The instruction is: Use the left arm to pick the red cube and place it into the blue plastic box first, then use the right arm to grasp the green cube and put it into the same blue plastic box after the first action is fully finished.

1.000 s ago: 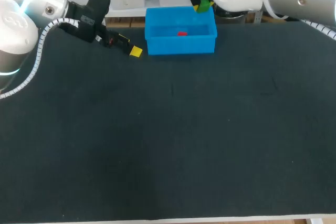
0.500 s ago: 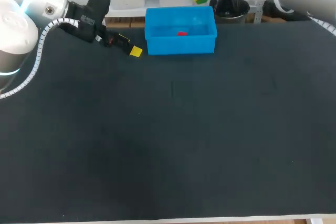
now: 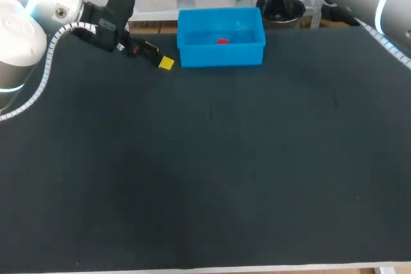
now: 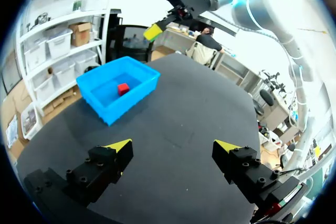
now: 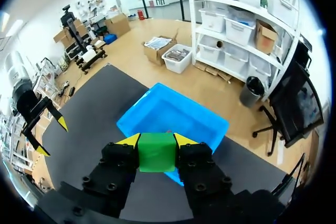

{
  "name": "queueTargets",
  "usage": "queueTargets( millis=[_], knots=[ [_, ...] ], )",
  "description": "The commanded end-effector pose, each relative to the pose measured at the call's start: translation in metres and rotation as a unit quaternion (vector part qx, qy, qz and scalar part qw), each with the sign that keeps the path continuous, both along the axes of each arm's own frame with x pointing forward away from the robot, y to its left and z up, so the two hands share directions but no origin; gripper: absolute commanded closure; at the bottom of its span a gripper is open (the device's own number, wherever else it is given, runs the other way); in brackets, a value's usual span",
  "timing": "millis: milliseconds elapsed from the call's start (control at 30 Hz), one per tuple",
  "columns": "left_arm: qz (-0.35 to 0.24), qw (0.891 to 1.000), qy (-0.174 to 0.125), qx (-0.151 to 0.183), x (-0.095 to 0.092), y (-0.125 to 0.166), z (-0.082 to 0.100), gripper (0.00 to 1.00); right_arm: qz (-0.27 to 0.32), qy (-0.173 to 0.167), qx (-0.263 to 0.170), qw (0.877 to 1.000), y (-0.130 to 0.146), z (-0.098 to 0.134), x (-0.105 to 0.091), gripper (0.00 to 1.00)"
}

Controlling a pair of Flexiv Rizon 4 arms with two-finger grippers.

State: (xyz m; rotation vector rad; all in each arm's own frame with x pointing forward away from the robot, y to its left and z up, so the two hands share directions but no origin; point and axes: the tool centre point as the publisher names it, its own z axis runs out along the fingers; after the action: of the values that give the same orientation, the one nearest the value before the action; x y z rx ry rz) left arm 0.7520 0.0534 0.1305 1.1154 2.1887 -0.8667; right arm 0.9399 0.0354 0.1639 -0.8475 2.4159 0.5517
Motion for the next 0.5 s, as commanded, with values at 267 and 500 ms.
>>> queueTargets(
  millis=[267, 500],
  knots=[
    [-0.001, 1.0, -0.002, -0.002, 0.0, 0.001, -0.001, 0.0, 0.067, 0.052, 0.068, 0.994, 0.006, -0.03, 0.037, 1.0],
    [-0.001, 1.0, -0.002, -0.002, 0.0, 0.001, -0.001, 0.0, 0.076, 0.063, 0.073, 0.992, 0.012, -0.054, 0.045, 1.0]
  ],
)
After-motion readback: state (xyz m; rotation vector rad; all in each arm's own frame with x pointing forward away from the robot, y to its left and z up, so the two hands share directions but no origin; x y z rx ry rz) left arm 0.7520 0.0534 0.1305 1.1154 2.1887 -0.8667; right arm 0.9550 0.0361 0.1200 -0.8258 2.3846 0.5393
